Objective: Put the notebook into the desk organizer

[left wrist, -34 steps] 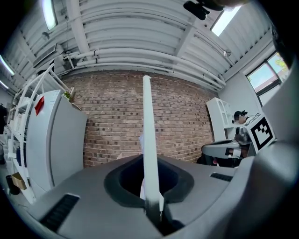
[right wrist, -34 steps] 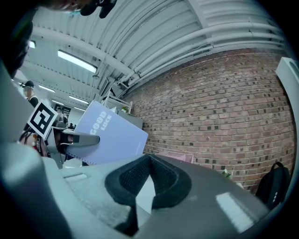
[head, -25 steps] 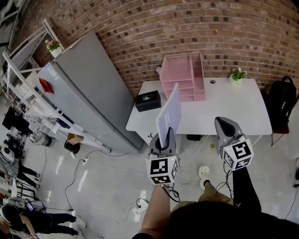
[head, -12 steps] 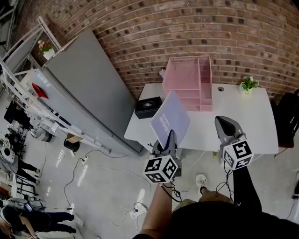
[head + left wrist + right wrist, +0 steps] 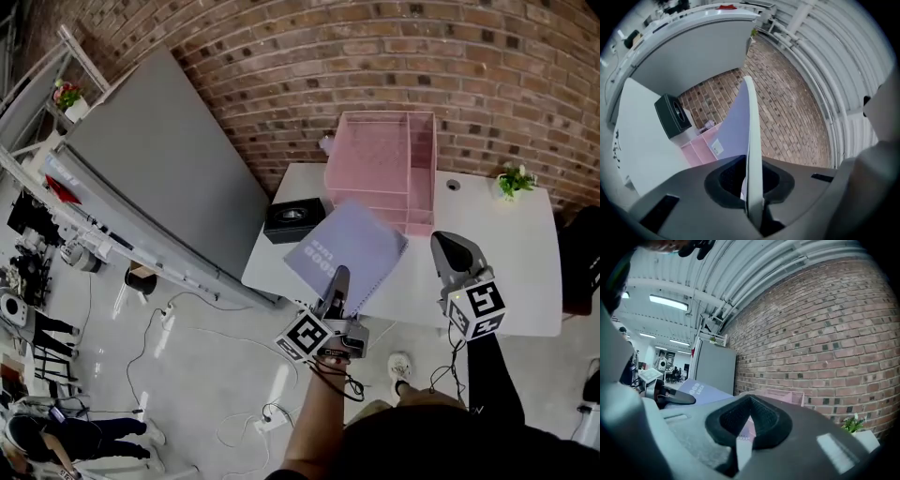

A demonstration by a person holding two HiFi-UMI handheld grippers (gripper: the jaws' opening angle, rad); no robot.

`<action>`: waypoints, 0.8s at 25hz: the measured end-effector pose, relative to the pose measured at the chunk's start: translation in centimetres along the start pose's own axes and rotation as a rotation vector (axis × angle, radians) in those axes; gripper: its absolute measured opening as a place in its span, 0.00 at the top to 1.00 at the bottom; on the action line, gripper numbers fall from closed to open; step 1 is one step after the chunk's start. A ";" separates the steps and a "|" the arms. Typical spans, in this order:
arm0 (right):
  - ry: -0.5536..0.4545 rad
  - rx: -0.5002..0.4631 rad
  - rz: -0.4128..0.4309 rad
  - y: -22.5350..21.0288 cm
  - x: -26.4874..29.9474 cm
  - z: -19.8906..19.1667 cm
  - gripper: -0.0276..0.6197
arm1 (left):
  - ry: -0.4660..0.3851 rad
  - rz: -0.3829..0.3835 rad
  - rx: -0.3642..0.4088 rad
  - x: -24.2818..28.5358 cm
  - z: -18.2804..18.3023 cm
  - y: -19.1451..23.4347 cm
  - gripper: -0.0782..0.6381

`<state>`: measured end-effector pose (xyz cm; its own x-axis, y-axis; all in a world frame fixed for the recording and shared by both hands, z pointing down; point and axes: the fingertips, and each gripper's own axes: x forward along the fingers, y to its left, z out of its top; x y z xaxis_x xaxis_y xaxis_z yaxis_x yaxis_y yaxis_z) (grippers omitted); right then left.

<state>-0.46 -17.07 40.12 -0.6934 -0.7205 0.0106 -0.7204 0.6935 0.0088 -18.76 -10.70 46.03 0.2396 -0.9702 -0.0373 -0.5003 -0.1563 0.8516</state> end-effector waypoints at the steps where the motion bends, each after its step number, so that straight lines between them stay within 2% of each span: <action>1: 0.006 0.003 0.005 -0.3 0.5 -0.2 0.96 | 0.002 0.003 -0.017 0.4 0.0 0.4 0.84; 2: 0.011 0.005 0.009 -0.7 1.0 -0.5 0.96 | 0.003 0.001 -0.037 0.8 0.0 0.7 0.84; 5: 0.022 0.009 0.016 -1.9 2.3 -0.9 0.96 | -0.004 -0.049 -0.160 2.7 -0.7 0.8 0.84; 8: 0.030 0.014 0.018 -3.2 3.2 -1.4 0.96 | 0.000 -0.027 -0.166 3.9 -1.0 2.5 0.84; 12: 0.037 0.018 0.027 -4.9 4.6 -1.8 0.96 | -0.055 -0.052 -0.329 5.4 -0.8 2.7 0.84; 13: 0.038 0.021 0.028 -5.4 4.9 -1.9 0.96 | -0.063 -0.052 -0.350 5.6 -0.8 2.9 0.84; 17: 0.032 0.027 0.036 -6.6 6.2 -1.8 0.96 | -0.073 -0.042 -0.355 6.9 -0.5 3.5 0.84; 20: 0.026 0.025 0.045 -7.1 6.9 -1.7 0.96 | -0.100 -0.086 -0.359 8.0 0.3 2.9 0.84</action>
<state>-0.11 -26.96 41.85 -0.7248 -0.6879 0.0369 -0.6888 0.7248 -0.0171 -18.58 -18.96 48.05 0.1773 -0.9723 -0.1525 -0.1545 -0.1806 0.9714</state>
